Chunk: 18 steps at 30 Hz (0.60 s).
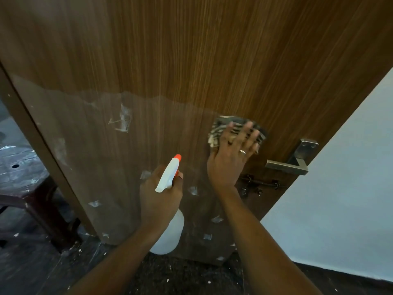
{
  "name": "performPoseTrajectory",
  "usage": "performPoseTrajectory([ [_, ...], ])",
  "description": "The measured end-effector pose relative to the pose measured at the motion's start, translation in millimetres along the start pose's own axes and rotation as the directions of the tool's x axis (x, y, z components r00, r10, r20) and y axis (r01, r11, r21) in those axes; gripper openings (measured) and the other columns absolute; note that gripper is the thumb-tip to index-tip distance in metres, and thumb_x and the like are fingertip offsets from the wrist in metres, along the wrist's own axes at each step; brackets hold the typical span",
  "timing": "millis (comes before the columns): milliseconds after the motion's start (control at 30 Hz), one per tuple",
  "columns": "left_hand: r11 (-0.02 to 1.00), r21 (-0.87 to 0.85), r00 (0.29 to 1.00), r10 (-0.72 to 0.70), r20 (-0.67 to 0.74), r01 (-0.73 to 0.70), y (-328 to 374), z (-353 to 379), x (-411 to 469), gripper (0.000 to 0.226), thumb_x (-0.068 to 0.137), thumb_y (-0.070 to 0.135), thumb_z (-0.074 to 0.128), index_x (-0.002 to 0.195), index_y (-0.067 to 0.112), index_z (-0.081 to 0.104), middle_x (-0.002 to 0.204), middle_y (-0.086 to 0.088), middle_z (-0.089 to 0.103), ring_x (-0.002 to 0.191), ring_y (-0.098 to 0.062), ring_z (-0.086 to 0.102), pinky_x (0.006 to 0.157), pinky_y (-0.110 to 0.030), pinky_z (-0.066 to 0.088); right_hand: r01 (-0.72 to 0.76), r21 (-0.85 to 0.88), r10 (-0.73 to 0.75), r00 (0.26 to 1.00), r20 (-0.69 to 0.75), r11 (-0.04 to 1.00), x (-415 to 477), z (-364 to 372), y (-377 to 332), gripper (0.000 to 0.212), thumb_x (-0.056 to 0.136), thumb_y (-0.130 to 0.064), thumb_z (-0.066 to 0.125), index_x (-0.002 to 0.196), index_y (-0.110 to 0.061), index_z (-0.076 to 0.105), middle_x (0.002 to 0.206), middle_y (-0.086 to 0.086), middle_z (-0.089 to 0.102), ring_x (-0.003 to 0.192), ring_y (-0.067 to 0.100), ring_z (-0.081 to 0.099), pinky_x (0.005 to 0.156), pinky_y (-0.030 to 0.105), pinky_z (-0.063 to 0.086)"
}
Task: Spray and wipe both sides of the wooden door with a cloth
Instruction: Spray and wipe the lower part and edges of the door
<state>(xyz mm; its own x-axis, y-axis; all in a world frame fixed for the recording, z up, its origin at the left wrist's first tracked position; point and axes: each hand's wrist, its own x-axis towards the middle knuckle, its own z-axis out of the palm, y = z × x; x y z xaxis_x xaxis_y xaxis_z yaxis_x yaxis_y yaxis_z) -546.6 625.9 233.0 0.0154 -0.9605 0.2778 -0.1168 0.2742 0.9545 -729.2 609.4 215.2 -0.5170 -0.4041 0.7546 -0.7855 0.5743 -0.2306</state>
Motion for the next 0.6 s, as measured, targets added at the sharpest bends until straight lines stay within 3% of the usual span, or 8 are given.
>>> performPoseTrajectory([
  [100, 1.000, 0.011, 0.999, -0.007, -0.052, 0.008, -3.4, -1.4, 8.2, 0.027, 0.077, 0.024, 0.075, 0.100, 0.011, 0.068, 0.082, 0.006, 0.064, 0.066, -0.008, 0.061, 0.060, -0.003, 0.044, 0.413, -0.104, -0.408, 0.911, 0.062, 0.905, -4.8, 8.3, 16.3, 0.073, 0.097, -0.047, 0.047, 0.158, -0.025, 0.016, 0.164, 0.015, 0.008, 0.150, 0.041, 0.006, 0.121, 0.055, -0.004],
  [167, 0.999, -0.006, 0.997, 0.044, -0.063, -0.045, 0.7, -3.6, 12.8, 0.022, 0.075, 0.018, 0.077, 0.095, 0.016, 0.067, 0.077, 0.019, 0.059, 0.064, 0.001, 0.060, 0.062, 0.004, 0.041, 0.464, -0.112, -0.457, 0.885, 0.087, 0.879, -15.8, 12.0, 40.2, 0.076, 0.096, -0.046, 0.057, 0.158, -0.028, 0.017, 0.164, 0.011, 0.009, 0.151, 0.036, 0.006, 0.122, 0.054, 0.001],
  [267, 0.997, -0.017, 0.997, 0.068, -0.048, -0.069, 5.2, -8.4, 20.3, 0.023, 0.076, 0.014, 0.077, 0.093, 0.020, 0.064, 0.078, 0.029, 0.053, 0.062, 0.004, 0.058, 0.063, 0.006, 0.039, 0.309, -0.110, -0.301, 0.950, 0.078, 0.945, -19.4, 4.3, 50.7, 0.077, 0.095, -0.047, 0.059, 0.158, -0.027, 0.019, 0.165, 0.013, 0.006, 0.152, 0.037, 0.003, 0.121, 0.057, 0.006],
  [367, 0.998, -0.008, 0.995, 0.068, -0.077, -0.069, 6.0, -13.4, 28.5, 0.025, 0.075, 0.012, 0.077, 0.098, 0.007, 0.069, 0.081, 0.018, 0.057, 0.063, 0.003, 0.055, 0.062, 0.007, 0.039, 0.022, -0.048, -0.023, 0.999, -0.030, 0.999, 9.0, -5.5, 1.0, 0.074, 0.097, -0.050, 0.047, 0.158, -0.022, 0.013, 0.162, 0.019, 0.003, 0.149, 0.045, 0.003, 0.120, 0.060, 0.002],
  [433, 0.998, 0.023, 0.995, 0.057, -0.085, -0.056, 7.6, -18.7, 32.8, 0.026, 0.075, 0.013, 0.077, 0.097, 0.003, 0.069, 0.083, 0.009, 0.061, 0.062, 0.002, 0.053, 0.062, 0.002, 0.043, 0.013, -0.027, -0.015, 0.998, -0.067, 1.000, 26.2, -8.1, -32.0, 0.073, 0.098, -0.052, 0.039, 0.158, -0.022, 0.009, 0.161, 0.020, 0.003, 0.148, 0.047, 0.003, 0.119, 0.062, 0.000],
  [500, 1.000, 0.016, 0.997, -0.002, -0.071, 0.003, 9.0, -25.9, 39.5, 0.022, 0.076, 0.018, 0.077, 0.092, 0.004, 0.069, 0.077, 0.001, 0.065, 0.059, -0.005, 0.055, 0.063, -0.011, 0.049, 0.235, -0.086, -0.239, 0.970, -0.038, 0.968, 22.7, 0.2, -40.8, 0.074, 0.098, -0.052, 0.037, 0.159, -0.025, 0.005, 0.162, 0.019, 0.004, 0.149, 0.045, 0.003, 0.119, 0.062, -0.003],
  [600, 0.998, -0.025, 0.998, -0.062, -0.028, 0.061, 7.6, -37.8, 51.4, 0.011, 0.079, 0.023, 0.075, 0.083, 0.019, 0.066, 0.068, 0.010, 0.062, 0.061, -0.011, 0.061, 0.061, -0.013, 0.048, 0.571, -0.170, -0.569, 0.820, 0.064, 0.803, -1.5, 17.4, -21.9, 0.077, 0.094, -0.050, 0.053, 0.158, -0.028, 0.016, 0.165, 0.012, 0.007, 0.151, 0.037, 0.004, 0.120, 0.058, -0.002],
])
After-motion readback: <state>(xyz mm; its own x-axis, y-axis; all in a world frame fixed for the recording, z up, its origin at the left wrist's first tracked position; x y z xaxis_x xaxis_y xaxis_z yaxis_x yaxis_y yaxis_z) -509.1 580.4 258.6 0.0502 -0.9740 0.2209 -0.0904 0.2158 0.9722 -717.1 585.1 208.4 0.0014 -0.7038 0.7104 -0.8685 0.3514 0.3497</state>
